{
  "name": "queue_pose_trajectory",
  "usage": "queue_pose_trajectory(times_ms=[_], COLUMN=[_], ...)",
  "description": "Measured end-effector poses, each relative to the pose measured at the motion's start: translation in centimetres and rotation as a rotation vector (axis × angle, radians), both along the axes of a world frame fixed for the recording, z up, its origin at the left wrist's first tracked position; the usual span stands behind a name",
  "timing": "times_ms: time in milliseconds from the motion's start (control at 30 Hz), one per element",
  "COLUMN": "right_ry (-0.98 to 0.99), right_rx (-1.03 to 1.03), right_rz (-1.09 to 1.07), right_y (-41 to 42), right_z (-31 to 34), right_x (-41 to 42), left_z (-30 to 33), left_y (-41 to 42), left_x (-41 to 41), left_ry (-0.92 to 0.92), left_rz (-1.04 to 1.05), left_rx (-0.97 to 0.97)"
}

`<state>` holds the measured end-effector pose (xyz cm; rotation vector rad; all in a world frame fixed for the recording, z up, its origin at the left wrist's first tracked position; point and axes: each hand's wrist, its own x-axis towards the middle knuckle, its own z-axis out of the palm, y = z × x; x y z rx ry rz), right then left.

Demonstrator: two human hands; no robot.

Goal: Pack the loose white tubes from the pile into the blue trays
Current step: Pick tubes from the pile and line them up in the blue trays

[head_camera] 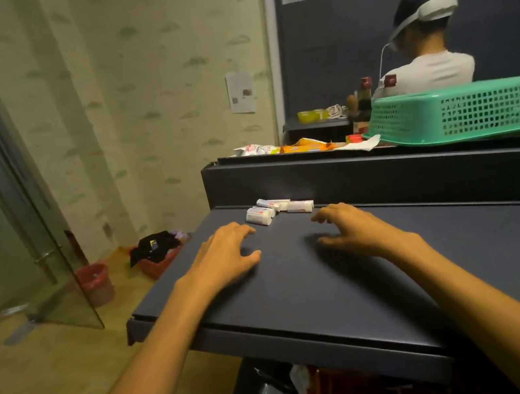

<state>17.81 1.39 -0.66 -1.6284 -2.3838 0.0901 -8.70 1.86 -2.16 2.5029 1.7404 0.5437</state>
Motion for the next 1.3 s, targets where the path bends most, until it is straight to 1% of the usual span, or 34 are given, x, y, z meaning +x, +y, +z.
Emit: queue_pose_trajectory(times_ms=[167,333,467,633,867,1033,1300], right_ry=[0.004,0.001,0.014,-0.004,-0.003,0.017,0.133], right_rx=[0.009,0.030,0.047,0.018,0.034,0.003,0.050], right_rz=[-0.093,-0.143,-0.155,-0.134,-0.124,-0.139,-0.116], right_y=[2.5,5.5,8.1,10.2,11.2,10.8,7.9], right_z=[-0.4,-0.7,-0.8,-0.9,-1.7,-1.7,-1.0], right_x=[-1.1,-1.2,-1.1,-1.2,-0.8,-0.5,1.1], left_z=[0.0,-0.3,-0.3,-0.4,-0.6,-0.4,0.6], left_y=[4.0,7.6,10.0,12.0,12.5,12.0,10.6], left_x=[-0.4,0.4,0.8,0.6,0.3,0.1,1.4], left_ry=[0.009,0.011,0.019,0.024,0.010,-0.012,0.000], left_rz=[-0.079,-0.122,-0.144,-0.169,-0.194,-0.173,-0.195], left_rx=[-0.011,-0.012,-0.003,0.011,-0.018,-0.030,0.063])
